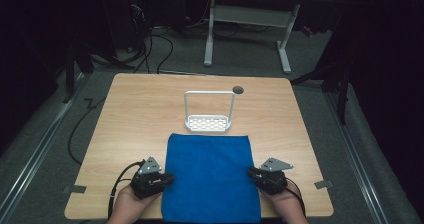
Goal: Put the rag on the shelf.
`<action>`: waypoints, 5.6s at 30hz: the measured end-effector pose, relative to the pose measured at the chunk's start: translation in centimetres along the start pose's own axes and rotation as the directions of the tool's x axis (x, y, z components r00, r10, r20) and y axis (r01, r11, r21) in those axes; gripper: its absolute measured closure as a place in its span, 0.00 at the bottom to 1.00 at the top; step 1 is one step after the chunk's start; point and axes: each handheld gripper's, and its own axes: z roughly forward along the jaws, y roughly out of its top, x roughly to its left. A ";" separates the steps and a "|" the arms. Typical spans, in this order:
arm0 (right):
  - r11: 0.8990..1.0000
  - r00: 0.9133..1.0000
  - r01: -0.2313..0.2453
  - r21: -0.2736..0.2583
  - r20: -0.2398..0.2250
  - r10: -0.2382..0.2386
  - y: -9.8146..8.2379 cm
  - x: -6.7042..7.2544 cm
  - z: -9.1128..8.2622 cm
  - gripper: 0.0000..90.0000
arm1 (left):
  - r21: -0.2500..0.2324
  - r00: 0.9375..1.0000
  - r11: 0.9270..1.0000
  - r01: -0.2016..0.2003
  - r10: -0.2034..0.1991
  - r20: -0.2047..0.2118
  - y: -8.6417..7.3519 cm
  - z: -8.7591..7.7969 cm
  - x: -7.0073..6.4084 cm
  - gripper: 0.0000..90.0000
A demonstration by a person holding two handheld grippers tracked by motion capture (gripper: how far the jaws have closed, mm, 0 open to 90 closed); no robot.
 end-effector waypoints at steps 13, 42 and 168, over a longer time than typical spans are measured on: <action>0.997 1.000 -0.015 -0.072 -0.002 0.015 -0.1 -0.7 -0.9 0.72 | -0.138 0.965 0.984 0.109 -0.138 -0.223 2.0 0.9 3.7 0.66; 0.991 0.997 -0.066 -0.115 0.041 0.072 -0.1 -1.4 -0.7 0.63 | -0.066 0.949 0.991 0.114 -0.129 -0.288 6.7 7.3 7.7 0.81; 0.776 0.979 0.086 -0.625 0.197 0.050 16.8 -1.9 -10.8 0.99 | -0.595 0.945 0.767 -0.239 0.043 -0.324 18.8 -9.4 2.4 0.98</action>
